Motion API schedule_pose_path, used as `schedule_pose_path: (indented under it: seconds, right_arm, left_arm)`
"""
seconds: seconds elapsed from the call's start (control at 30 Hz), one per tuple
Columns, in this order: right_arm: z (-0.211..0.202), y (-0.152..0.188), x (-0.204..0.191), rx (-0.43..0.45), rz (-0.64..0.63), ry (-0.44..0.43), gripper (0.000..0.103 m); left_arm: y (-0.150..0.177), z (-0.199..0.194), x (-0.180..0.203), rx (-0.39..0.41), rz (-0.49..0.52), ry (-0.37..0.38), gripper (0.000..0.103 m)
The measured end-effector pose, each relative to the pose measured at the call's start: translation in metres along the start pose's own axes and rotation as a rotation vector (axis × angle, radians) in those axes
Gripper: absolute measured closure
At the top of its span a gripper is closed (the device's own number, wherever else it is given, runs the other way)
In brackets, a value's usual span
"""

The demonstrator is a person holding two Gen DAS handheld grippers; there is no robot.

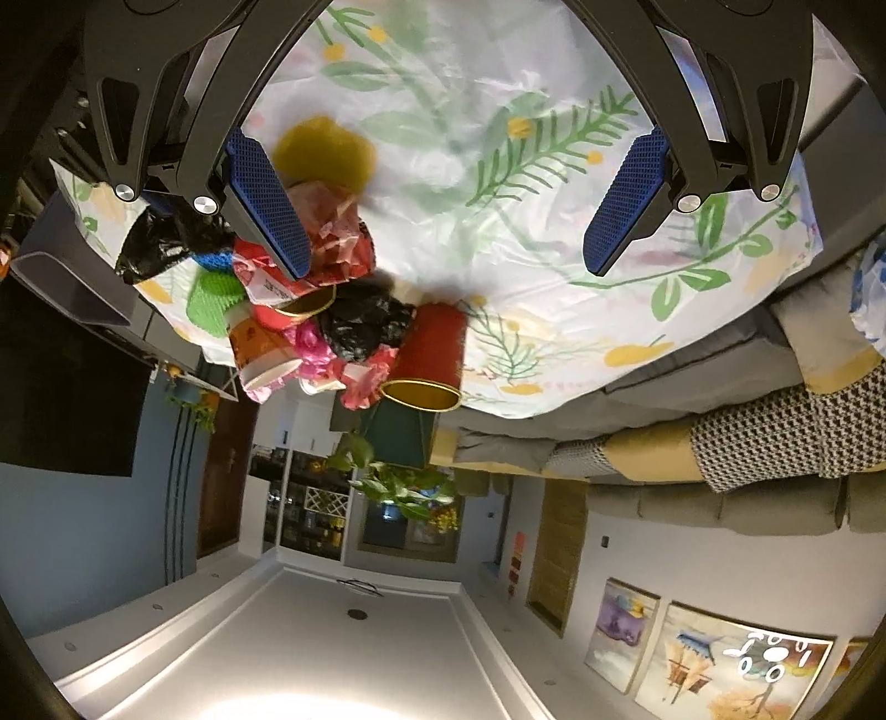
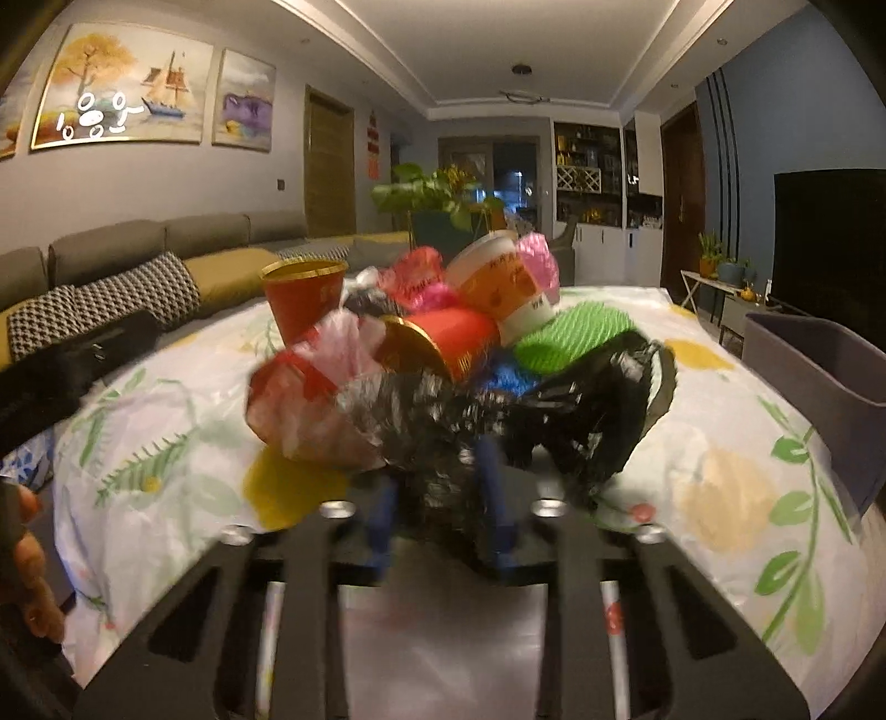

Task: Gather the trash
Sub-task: 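Grasp the black plastic bag with the right tool while the left tool grasps the red-and-white crumpled bag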

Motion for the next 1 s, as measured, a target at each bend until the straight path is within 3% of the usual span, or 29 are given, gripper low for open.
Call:
schedule_pose_path:
  seconds: [0.1,0.3,0.47,0.67,0.8,0.93,1.0]
  right_arm:
    - [0.001,0.003,0.004,-0.007,-0.004,0.008,0.099]
    - [-0.01,-0.002,0.029,0.018,0.031,0.054,0.1]
    - [-0.022,-0.007,0.046,0.045,0.048,0.075,0.101]
    - [-0.031,-0.009,0.062,0.059,0.071,0.088,0.101]
    - [-0.033,-0.011,0.07,0.048,0.084,0.09,0.101]
    - [-0.032,-0.012,0.072,0.034,0.096,0.089,0.101]
    - [-0.034,-0.014,0.071,0.039,0.093,0.087,0.101]
  left_arm:
    - [0.002,0.003,0.007,-0.004,0.016,0.026,0.006]
    - [0.003,0.02,0.036,-0.012,0.06,0.123,0.006]
    - [0.006,0.049,0.061,-0.053,0.111,0.177,0.015]
    - [0.02,0.086,0.063,-0.165,0.09,0.188,0.051]
    - [0.021,0.088,0.062,-0.178,0.092,0.178,0.071]
    - [0.022,0.084,0.057,-0.181,0.076,0.185,0.084]
    - [0.02,0.079,0.055,-0.174,0.075,0.174,0.086]
Point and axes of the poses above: each gripper's, at about its wrist camera, not at the fingertips, and z roughly the way its jaws point, x to its right, y to its underside, the point moved 5 cm from there along z, roughly the way its jaws point, and after that the axes turned 14 degrees about y, right-handed, at the moved point
